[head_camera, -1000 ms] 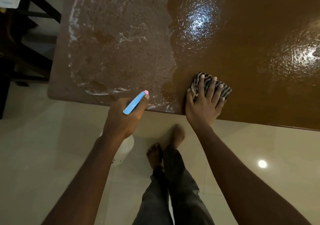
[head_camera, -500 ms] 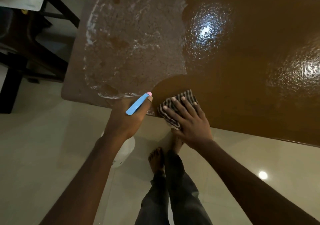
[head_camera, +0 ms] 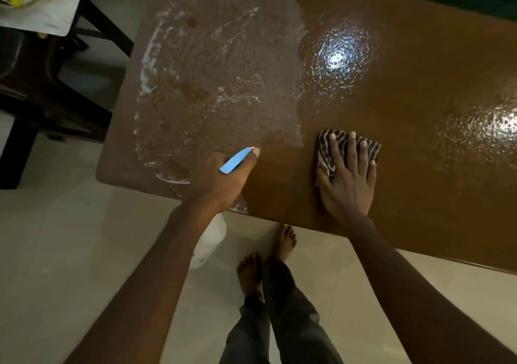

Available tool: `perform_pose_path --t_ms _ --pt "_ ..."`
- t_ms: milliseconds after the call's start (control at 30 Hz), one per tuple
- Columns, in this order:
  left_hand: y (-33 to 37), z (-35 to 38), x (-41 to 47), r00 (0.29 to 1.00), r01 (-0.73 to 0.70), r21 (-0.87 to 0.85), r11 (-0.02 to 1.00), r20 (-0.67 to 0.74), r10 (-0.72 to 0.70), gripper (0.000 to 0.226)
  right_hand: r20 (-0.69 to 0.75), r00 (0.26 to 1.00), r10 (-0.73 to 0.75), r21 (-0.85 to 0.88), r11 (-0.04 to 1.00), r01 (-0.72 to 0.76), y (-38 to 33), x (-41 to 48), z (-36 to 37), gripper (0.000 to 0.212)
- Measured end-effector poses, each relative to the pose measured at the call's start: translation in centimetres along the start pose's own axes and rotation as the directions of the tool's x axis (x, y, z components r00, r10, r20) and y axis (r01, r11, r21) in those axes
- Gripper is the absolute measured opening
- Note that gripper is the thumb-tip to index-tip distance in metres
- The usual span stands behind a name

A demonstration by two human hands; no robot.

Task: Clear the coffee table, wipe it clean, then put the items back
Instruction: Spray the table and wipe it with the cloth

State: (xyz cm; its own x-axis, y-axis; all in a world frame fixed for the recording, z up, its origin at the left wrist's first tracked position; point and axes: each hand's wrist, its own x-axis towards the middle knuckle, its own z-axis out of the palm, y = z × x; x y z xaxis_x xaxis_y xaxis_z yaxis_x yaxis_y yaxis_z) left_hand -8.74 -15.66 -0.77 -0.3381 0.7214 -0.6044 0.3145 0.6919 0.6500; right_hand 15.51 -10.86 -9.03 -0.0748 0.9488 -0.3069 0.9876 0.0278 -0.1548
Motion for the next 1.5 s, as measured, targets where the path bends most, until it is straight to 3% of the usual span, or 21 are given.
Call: perform_pose_path --t_ms 167,300,400,467,567,733,967,1167,1333,1400,1500 --pt "1.1 -1.0 0.9 0.994 -0.028 -0.030 0.999 -0.105 0.024 0.055 -0.018 0.999 -0.040 0.036 0.999 0.040 -5.4 5.5 -0.7 0.068" --pt "2.0 -1.6 1.4 0.983 -0.033 -0.077 0.997 -0.181 0.018 0.065 0.006 0.969 -0.249 0.047 0.968 0.248 -10.8 6.0 0.2 0.065" --pt "2.6 -2.3 1.7 0.977 -0.053 -0.076 0.996 -0.212 0.036 0.078 0.084 0.865 -0.495 -0.014 0.867 0.497 -11.8 2.7 1.8 0.062" --pt "3.2 -2.3 1.8 0.972 -0.107 -0.047 0.993 -0.213 0.095 0.072 0.130 0.761 -0.635 -0.047 0.763 0.645 -10.0 0.7 2.4 0.062" --pt "4.0 -2.0 2.3 0.980 -0.070 -0.032 0.997 -0.187 0.063 0.066 0.172 0.666 -0.726 -0.072 0.665 0.744 -5.4 -0.3 2.3 0.068" --pt "4.8 -1.0 4.0 0.992 0.099 -0.015 0.995 -0.075 -0.100 0.078 0.155 0.806 -0.571 -0.114 0.800 0.589 0.4 0.4 0.3 0.066" --pt "6.8 0.2 6.6 0.999 0.040 0.085 0.996 0.012 -0.041 0.080 0.052 0.946 -0.319 -0.110 0.940 0.323 2.1 3.5 -1.3 0.067" --pt "8.3 -0.4 9.2 0.997 0.048 0.126 0.991 0.059 -0.056 0.063 0.003 0.990 -0.142 -0.004 0.990 0.142 0.7 6.3 -2.1 0.065" --pt "8.8 -2.4 11.0 0.998 0.058 0.117 0.991 0.032 -0.062 0.070 -0.006 1.000 -0.029 0.064 0.998 0.030 -3.2 10.8 -2.9 0.067" --pt "9.2 -3.2 11.1 1.000 0.018 0.097 0.995 -0.011 -0.017 0.064 -0.019 1.000 -0.016 0.067 0.998 0.018 -5.9 13.3 -3.1 0.066" --pt "9.6 -4.7 11.4 0.998 -0.022 0.054 0.998 -0.050 0.025 0.074 -0.015 0.993 -0.118 0.073 0.990 0.119 -11.2 15.8 -2.9 0.065"
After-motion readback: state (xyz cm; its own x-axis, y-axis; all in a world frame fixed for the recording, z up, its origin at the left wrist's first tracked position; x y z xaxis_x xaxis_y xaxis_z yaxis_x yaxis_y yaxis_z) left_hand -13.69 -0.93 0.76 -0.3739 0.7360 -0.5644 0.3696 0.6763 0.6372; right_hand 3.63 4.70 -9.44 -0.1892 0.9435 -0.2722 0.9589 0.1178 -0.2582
